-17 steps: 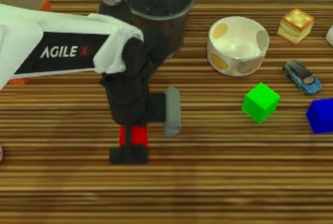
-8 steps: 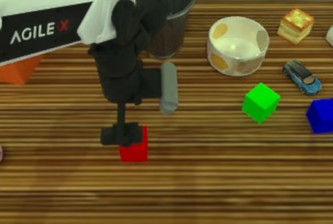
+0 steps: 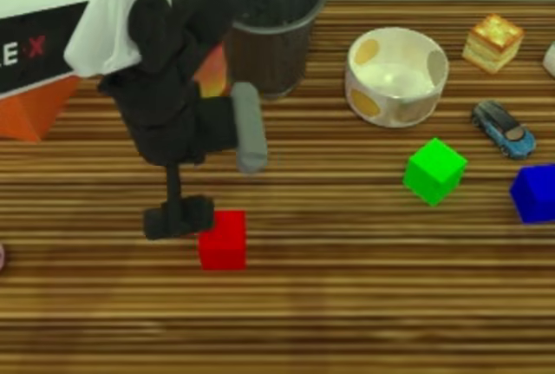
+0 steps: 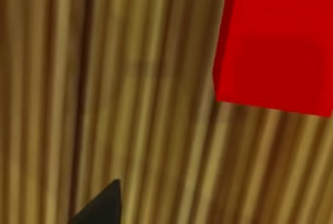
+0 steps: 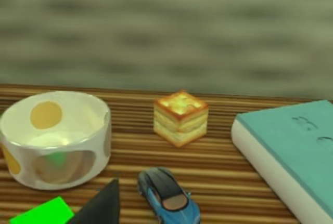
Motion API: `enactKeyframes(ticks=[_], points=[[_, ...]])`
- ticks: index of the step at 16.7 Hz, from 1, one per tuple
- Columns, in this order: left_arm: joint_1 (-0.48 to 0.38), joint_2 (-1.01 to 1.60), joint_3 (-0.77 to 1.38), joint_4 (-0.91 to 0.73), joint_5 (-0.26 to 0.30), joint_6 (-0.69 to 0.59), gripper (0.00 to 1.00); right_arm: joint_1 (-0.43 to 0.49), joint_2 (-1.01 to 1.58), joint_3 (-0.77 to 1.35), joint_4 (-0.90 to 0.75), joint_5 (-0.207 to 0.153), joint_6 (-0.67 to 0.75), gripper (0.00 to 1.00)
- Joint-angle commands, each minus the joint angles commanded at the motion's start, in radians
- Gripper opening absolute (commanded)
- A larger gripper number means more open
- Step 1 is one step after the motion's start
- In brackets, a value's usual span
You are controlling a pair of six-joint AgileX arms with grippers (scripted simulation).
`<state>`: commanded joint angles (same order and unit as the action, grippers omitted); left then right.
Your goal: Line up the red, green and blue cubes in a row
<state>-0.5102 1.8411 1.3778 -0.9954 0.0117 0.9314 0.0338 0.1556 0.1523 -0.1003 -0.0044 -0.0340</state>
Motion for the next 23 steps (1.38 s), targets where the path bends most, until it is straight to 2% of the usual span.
enactKeyframes(ticks=[5,14,18,23], points=[[0.147,-0.368,-0.293,0.189,-0.013,-0.165,1.0,0.064,0.413,0.368,-0.232,0.002,-0.077,1.0],[0.418,-1.283,-1.008,0.635,-0.029,-0.594,1.0,0.203,1.458,1.142,-0.76,0.009,-0.247,1.0],[0.484,-1.576,-1.222,0.811,-0.023,-0.761,1.0,0.254,1.802,1.429,-0.944,0.009,-0.308,1.0],[0.526,-1.802,-1.36,0.969,-0.013,-0.907,1.0,0.294,2.045,1.669,-1.073,0.008,-0.354,1.0]])
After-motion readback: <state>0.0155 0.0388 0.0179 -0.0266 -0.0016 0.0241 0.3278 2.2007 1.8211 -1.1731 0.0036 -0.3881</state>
